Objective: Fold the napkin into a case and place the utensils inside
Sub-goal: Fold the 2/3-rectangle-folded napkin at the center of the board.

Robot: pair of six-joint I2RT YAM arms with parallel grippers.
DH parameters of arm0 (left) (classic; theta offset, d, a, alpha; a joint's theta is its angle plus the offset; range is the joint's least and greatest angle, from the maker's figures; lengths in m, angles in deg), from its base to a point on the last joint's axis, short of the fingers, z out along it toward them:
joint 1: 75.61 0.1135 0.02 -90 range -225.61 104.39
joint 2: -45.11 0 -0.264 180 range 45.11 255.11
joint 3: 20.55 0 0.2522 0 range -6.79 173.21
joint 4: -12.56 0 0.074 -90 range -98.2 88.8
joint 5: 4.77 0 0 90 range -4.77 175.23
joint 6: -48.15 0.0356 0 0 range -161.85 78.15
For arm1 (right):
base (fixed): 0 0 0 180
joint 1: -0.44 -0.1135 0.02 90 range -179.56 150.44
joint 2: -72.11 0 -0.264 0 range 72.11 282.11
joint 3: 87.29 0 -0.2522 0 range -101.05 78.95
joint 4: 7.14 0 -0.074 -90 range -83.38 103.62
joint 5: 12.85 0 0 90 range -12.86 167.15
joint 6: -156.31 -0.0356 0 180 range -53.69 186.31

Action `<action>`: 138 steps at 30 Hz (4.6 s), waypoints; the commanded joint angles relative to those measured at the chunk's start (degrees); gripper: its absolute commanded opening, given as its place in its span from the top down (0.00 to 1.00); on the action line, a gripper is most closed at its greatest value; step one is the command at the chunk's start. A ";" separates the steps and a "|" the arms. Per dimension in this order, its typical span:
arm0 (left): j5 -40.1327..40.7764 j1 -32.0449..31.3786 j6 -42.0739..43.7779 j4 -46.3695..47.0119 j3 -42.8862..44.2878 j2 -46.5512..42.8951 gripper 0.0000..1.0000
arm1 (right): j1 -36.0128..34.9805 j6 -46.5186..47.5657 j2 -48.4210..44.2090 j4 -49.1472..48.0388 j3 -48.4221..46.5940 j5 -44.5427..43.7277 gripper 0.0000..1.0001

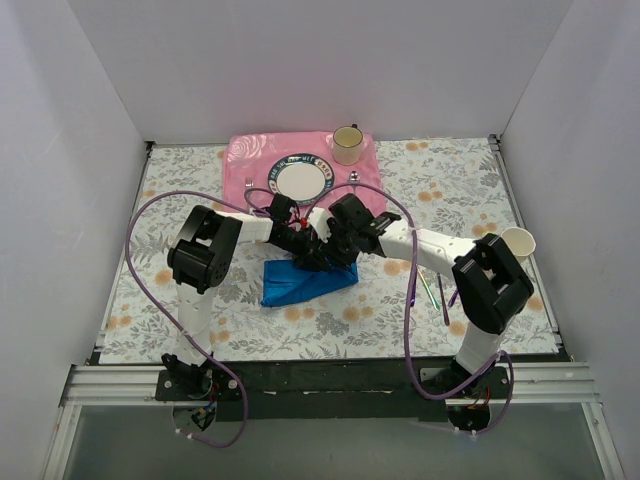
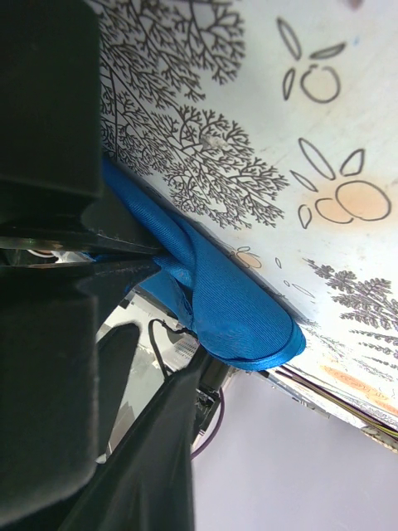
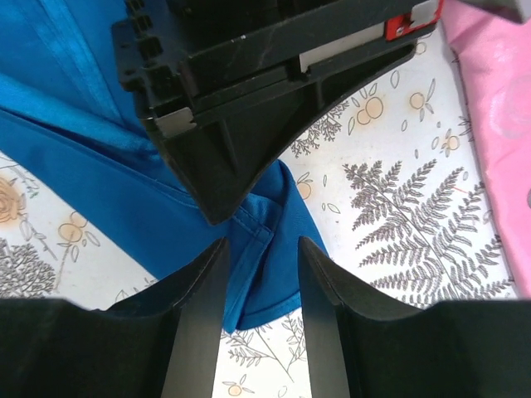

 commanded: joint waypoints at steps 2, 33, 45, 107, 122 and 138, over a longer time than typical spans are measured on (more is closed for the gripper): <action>2.72 0.73 1.16 -0.96 -0.52 0.79 1.00 | -0.27 1.50 2.82 -0.52 -1.26 -1.36 0.54; -0.54 3.11 6.08 -9.12 -4.65 -8.44 0.64 | 1.14 3.18 4.41 -5.09 3.84 -2.51 0.99; -1.06 3.02 9.42 -10.10 -4.04 -10.20 0.87 | 1.75 2.56 4.50 -5.09 3.41 -0.75 0.99; 3.51 5.66 21.73 -15.55 3.88 3.07 1.00 | 3.51 -3.85 -1.56 -0.87 -7.05 3.56 0.64; 3.51 5.66 20.85 -15.46 3.79 3.51 1.00 | 1.93 0.89 -2.18 -2.54 0.24 -1.62 0.48; 3.60 5.66 20.76 -15.55 3.61 3.25 1.00 | -0.88 2.65 3.62 -10.18 4.98 -10.57 0.45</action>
